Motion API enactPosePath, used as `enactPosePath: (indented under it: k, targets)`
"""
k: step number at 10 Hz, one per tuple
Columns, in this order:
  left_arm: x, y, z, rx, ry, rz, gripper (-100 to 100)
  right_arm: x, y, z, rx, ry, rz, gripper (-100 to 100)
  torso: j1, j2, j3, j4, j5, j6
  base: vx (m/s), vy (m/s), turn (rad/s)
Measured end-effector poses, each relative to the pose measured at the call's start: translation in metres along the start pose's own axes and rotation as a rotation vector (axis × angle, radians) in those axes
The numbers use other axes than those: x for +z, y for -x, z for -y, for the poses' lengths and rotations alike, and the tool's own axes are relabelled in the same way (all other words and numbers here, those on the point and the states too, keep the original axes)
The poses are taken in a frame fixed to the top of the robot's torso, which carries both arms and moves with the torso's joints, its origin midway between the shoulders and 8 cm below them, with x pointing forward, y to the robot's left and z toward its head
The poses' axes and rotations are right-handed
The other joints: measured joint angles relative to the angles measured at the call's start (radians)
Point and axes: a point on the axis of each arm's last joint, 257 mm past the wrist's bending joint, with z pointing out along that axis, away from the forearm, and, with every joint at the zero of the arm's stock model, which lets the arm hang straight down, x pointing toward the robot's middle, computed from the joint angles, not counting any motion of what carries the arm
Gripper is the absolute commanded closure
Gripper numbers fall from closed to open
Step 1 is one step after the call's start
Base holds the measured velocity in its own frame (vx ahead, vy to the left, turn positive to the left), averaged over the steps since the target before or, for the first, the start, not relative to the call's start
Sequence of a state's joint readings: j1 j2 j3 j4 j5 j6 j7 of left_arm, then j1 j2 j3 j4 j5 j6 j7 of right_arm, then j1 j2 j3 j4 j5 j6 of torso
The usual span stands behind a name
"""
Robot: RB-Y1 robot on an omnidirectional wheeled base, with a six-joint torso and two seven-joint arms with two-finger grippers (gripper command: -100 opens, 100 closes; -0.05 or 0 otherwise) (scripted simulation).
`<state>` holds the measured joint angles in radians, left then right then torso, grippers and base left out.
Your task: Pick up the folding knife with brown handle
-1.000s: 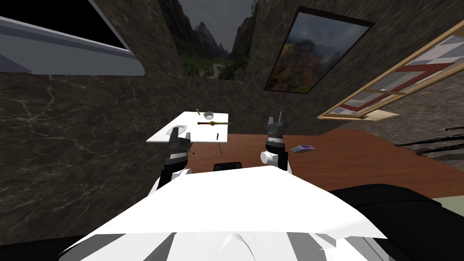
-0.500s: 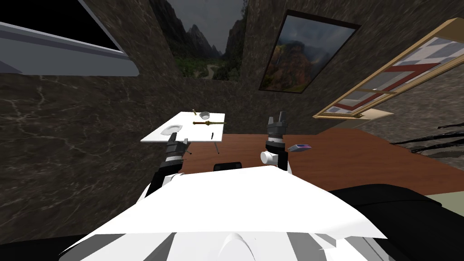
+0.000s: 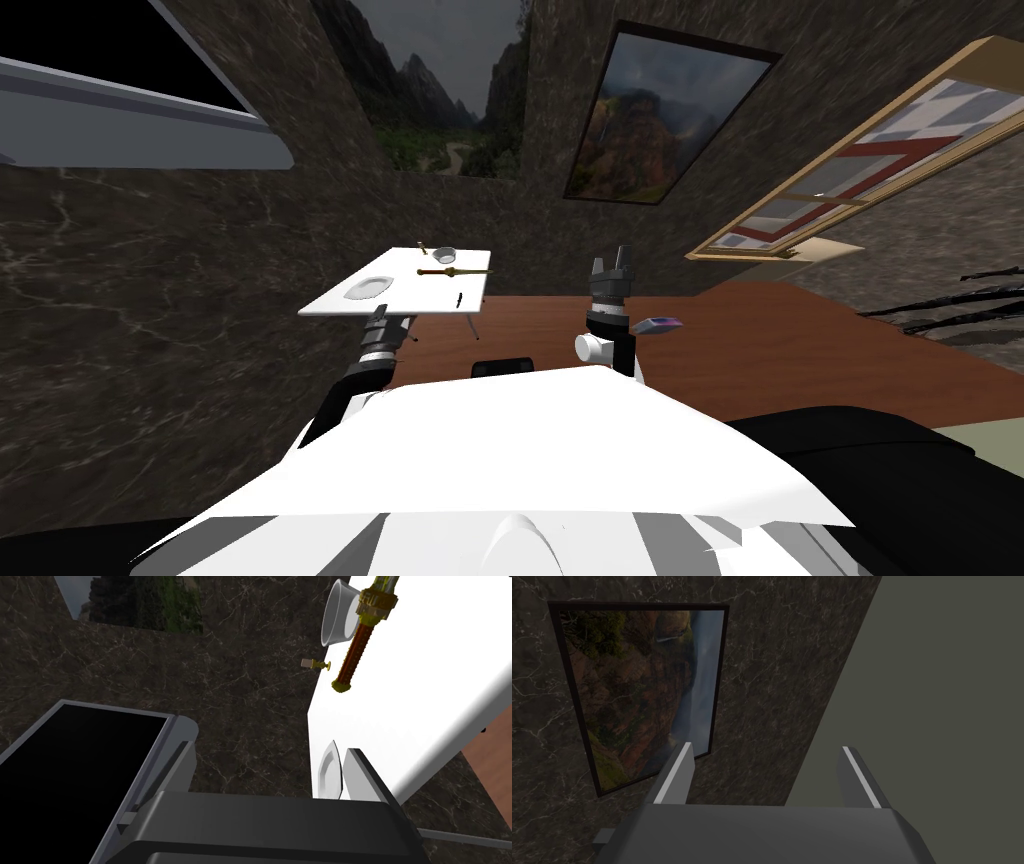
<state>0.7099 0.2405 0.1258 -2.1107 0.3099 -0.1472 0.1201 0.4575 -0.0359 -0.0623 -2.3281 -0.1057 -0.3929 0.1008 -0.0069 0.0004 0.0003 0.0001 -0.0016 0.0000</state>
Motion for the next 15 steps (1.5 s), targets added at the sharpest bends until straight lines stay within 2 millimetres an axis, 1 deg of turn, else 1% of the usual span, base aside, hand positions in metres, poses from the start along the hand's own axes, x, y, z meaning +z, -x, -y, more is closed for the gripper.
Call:
enactPosePath:
  k: [2, 3, 4, 5, 6, 7, 8, 9, 10, 11, 13, 14, 15]
  targets:
    - [-0.005, 0.016, -0.017, -0.025, 0.062, 0.030, -100, 0.000, 0.000, 0.000, 0.000, 0.000, 0.000, 0, 0.000, -0.001, -0.001, 0.000, 0.000, 0.000, 0.023, -0.107, -0.002]
    - [-0.007, 0.023, -0.024, -0.035, 0.090, 0.042, -100, 0.000, 0.000, 0.000, 0.000, 0.000, 0.000, 0, 0.001, -0.002, -0.001, 0.000, 0.000, 0.000, 0.015, -0.049, 0.003]
    - [-0.008, 0.026, -0.028, -0.040, 0.110, 0.047, -100, 0.000, 0.000, 0.000, 0.000, 0.000, 0.000, 0, 0.004, -0.001, -0.001, 0.000, 0.000, 0.000, 0.025, -0.096, -0.013]
    - [-0.011, 0.037, -0.035, -0.055, 0.141, 0.065, -100, 0.000, 0.000, 0.000, 0.000, 0.000, 0.000, 0, 0.002, -0.002, -0.001, 0.000, 0.000, 0.000, 0.027, -0.091, 0.009]
    - [-0.014, 0.041, -0.041, -0.067, 0.170, 0.077, -100, 0.000, 0.000, 0.000, 0.000, 0.000, 0.000, 0, 0.002, -0.002, -0.001, 0.000, 0.000, 0.000, 0.034, -0.104, 0.001]
    - [-0.019, 0.051, -0.052, -0.087, 0.208, 0.098, -100, 0.000, 0.000, 0.000, 0.000, 0.000, 0.000, 0, 0.001, -0.002, -0.001, 0.000, 0.000, 0.000, 0.034, -0.099, 0.008]
    - [-0.022, 0.057, -0.059, -0.100, 0.237, 0.112, -100, 0.000, 0.000, 0.000, 0.000, 0.000, 0.000, 0, 0.001, -0.002, -0.001, 0.000, 0.000, 0.000, 0.060, -0.123, 0.005]
    - [-0.027, 0.070, -0.067, -0.120, 0.271, 0.133, -100, 0.000, 0.000, 0.000, 0.000, 0.000, 0.000, 0, 0.000, -0.004, -0.002, -0.001, 0.000, 0.000, 0.057, -0.093, 0.013]
    - [-0.032, 0.076, -0.074, -0.136, 0.299, 0.148, -100, 0.000, 0.000, 0.000, 0.000, 0.000, 0.000, 0, 0.001, -0.004, -0.002, -0.001, 0.000, 0.000, 0.021, -0.039, 0.002]
    - [-0.033, 0.076, -0.079, -0.142, 0.318, 0.154, -100, 0.000, 0.000, 0.000, 0.000, 0.000, 0.000, 0, 0.004, -0.002, -0.001, -0.001, 0.001, 0.000, 0.042, -0.076, 0.003]
    - [-0.043, 0.089, -0.091, -0.175, 0.372, 0.186, -100, 0.000, 0.000, 0.000, 0.000, 0.000, 0.000, 0, 0.002, -0.003, -0.002, -0.001, 0.000, 0.000, 0.031, -0.062, 0.009]
    - [-0.044, 0.090, -0.094, -0.181, 0.389, 0.192, -100, 0.000, 0.000, 0.000, 0.000, 0.000, 0.000, 0, 0.005, -0.002, -0.001, 0.000, 0.001, 0.000, 0.057, -0.064, 0.008]
    - [-0.049, 0.099, -0.100, -0.201, 0.415, 0.211, -100, 0.000, 0.000, 0.000, 0.000, 0.000, 0.000, 0, 0.004, -0.004, -0.002, -0.001, 0.001, 0.000, 0.063, -0.077, 0.016]
